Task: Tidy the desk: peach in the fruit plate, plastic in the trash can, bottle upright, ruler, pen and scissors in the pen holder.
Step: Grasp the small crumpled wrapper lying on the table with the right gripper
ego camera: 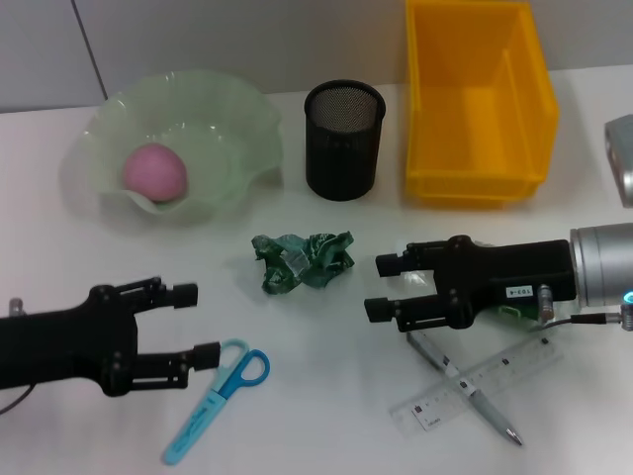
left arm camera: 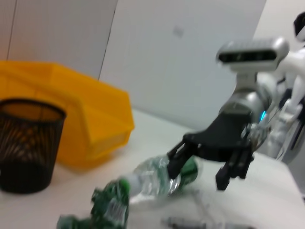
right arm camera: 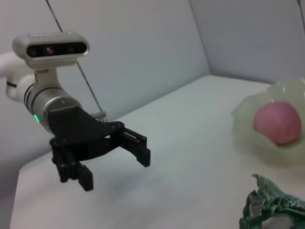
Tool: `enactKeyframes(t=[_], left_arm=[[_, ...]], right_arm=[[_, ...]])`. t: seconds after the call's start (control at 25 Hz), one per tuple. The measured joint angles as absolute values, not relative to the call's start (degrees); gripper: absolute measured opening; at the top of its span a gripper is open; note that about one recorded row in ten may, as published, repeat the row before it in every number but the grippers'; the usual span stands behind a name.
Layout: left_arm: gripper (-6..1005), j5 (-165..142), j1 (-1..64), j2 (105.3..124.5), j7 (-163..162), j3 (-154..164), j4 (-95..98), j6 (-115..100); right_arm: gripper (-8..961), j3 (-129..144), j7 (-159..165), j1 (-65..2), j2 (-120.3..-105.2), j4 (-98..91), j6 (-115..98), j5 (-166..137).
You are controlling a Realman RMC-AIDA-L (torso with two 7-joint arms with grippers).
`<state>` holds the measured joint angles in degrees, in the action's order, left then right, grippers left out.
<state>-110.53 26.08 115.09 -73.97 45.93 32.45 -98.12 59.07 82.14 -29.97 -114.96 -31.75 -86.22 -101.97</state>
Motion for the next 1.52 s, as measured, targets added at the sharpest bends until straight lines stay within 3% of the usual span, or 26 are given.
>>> enactKeyframes(t=[0.36,0.64,0.72,0.88,1.52], left_arm=[[859,-111.12,25.82,115.25,-73.53,45.78,32.08,-96.8],[860,-111.08,25.79,115.58,-73.61,45.13,32.08,-96.35],[860,-111.06,25.78,115.63,-73.9,44.75,32.08,-96.19],[860,-111.04,25.75,115.7,-74.57,44.63,32.08,-95.77],[860,-111.02,25.05,115.75,-75.77,43.33,32.08,-95.81]], right_arm=[[726,59.85,95.67,-31.91,-115.73,-46.82,-88.78,-105.13],[727,60.1,106.31,-45.95,-114.54,-54.97,-94.1,-122.3],[727,60.19,106.57,-49.79,-115.4,-55.06,-94.15,-127.83],[726,61.24,104.91,-54.47,-119.06,-55.07,-90.49,-138.86],[707,80.38,103.82,-55.02,-119.63,-44.97,-71.48,-137.5]])
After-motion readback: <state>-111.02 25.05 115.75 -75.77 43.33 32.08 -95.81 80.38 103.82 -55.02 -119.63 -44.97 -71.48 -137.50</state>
